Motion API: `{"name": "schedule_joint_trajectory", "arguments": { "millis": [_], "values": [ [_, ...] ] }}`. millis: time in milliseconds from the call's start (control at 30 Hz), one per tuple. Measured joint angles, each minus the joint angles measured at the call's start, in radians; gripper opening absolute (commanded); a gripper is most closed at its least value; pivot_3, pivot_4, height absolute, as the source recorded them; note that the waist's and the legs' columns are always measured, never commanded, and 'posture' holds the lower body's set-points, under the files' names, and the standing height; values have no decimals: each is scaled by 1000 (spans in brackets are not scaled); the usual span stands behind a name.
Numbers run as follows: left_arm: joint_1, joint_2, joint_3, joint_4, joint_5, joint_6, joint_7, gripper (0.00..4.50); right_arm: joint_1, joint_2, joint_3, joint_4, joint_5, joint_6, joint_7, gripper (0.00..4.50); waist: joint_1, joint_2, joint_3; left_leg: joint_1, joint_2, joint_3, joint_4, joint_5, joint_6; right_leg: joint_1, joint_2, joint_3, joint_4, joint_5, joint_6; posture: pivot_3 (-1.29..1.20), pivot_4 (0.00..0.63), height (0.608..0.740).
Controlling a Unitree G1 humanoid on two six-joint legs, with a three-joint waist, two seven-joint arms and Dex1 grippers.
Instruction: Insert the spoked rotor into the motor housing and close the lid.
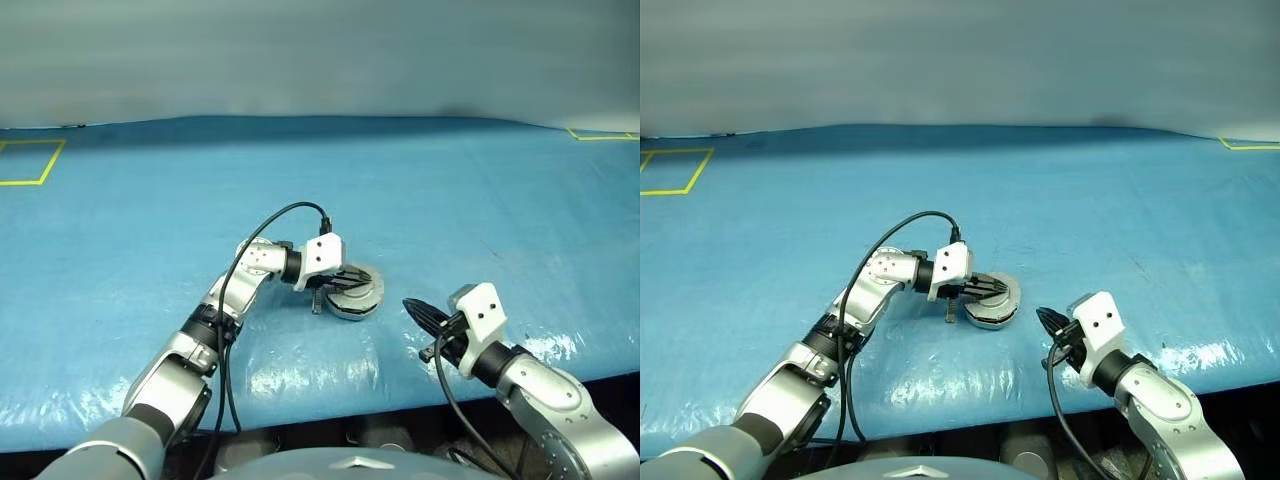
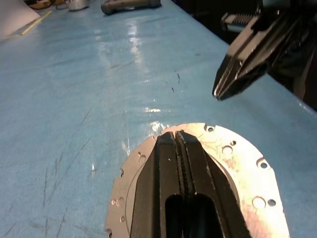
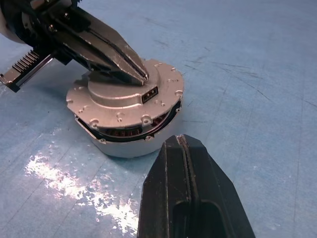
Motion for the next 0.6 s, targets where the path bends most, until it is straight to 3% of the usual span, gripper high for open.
{"name": "schedule_joint_trajectory", "arguments": {
  "millis": [300,433,600],
  "values": [
    [64,-18,1,-21,-7,-28,15,38,-33,1,22,7,-18,-2,-11,0,0,0,-1,0,0,0,0,0,0,0,0,0,0,0,0,0,150,740],
    [81,20,-3,-68,-11,-41,-4,38,-58,3,23,15,-17,-2,-7,0,-1,1,-1,0,1,0,0,0,0,0,0,0,1,0,0,0,150,740],
    [113,26,95,-255,-195,135,-7,38,-101,8,26,23,-7,-18,11,0,-3,1,-1,-1,1,0,1,0,0,-1,0,0,1,0,0,0,150,740]
  ]
}}
